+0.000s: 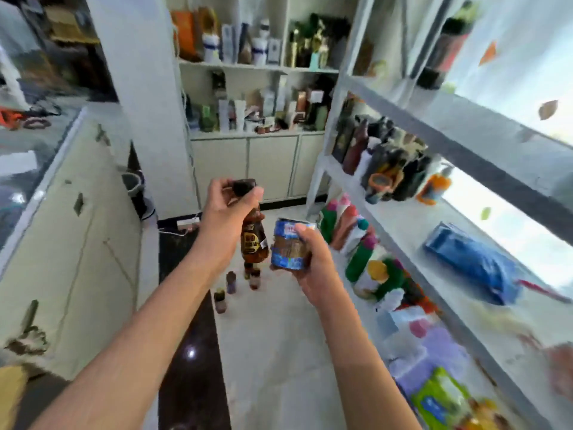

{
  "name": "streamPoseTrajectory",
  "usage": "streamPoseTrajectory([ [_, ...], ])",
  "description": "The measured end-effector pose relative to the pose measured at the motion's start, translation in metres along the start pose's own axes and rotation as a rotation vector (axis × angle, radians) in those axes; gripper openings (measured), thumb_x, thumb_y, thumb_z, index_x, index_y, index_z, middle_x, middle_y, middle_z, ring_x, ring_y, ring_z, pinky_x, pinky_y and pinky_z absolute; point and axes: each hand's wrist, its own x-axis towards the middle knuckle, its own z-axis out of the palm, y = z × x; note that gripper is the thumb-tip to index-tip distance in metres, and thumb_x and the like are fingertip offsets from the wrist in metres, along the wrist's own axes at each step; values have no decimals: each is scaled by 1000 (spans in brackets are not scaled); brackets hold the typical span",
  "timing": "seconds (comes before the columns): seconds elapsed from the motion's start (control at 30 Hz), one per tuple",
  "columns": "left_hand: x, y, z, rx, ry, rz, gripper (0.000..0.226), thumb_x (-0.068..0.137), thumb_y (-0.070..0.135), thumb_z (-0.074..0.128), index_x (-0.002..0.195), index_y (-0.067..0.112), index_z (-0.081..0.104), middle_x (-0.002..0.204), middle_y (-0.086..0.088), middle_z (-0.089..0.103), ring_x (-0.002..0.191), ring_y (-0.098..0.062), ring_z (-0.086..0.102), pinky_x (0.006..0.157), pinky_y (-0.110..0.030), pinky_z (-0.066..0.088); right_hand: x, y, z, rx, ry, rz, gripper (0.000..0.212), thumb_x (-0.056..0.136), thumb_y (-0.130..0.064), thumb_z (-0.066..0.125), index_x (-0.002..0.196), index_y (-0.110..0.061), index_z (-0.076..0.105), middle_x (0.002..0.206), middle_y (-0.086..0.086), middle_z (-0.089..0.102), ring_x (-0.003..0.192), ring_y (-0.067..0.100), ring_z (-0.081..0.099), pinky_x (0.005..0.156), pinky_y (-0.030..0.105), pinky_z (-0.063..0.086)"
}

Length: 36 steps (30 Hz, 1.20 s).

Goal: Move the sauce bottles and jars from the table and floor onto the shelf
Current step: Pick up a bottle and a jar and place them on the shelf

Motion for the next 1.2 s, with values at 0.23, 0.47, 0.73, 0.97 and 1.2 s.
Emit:
streamPoseTrajectory([
  [0.23,25,-12,175,45,-216,107,25,80,11,76,99,14,61,87,5,69,74,2,65,65,-14,51,2,-108,-126,-148,260,-213,80,59,-49,71,119,0,53,105,25,65,84,31,66,61,36,56],
  [0.47,44,-10,304,-45,-414,144,29,73,19,81,97,15,64,88,-2,72,82,-13,70,76,-29,57,-11,-189,-199,-333,440,-443,62,62,-51,69,105,-6,64,84,4,72,71,12,70,60,24,55],
  [0.73,90,-8,423,-64,-634,199,23,77,19,80,94,21,65,93,5,73,84,-7,70,71,-16,54,-8,-264,-266,-448,707,-590,43,77,-33,73,110,-6,68,92,2,75,85,13,71,74,26,56],
  [0.97,131,-16,514,-77,-828,293,20,78,17,80,85,33,70,88,13,73,87,-6,68,85,-29,55,3,-324,-307,-624,993,-675,20,85,-17,76,102,-8,70,90,0,76,82,9,72,68,20,56],
  [1.2,156,-47,592,29,-935,396,29,78,26,80,102,20,66,96,12,70,88,-5,64,81,-27,53,23,-357,-354,-812,1237,-630,30,79,-23,82,106,-13,75,92,-3,77,82,6,71,70,19,54],
])
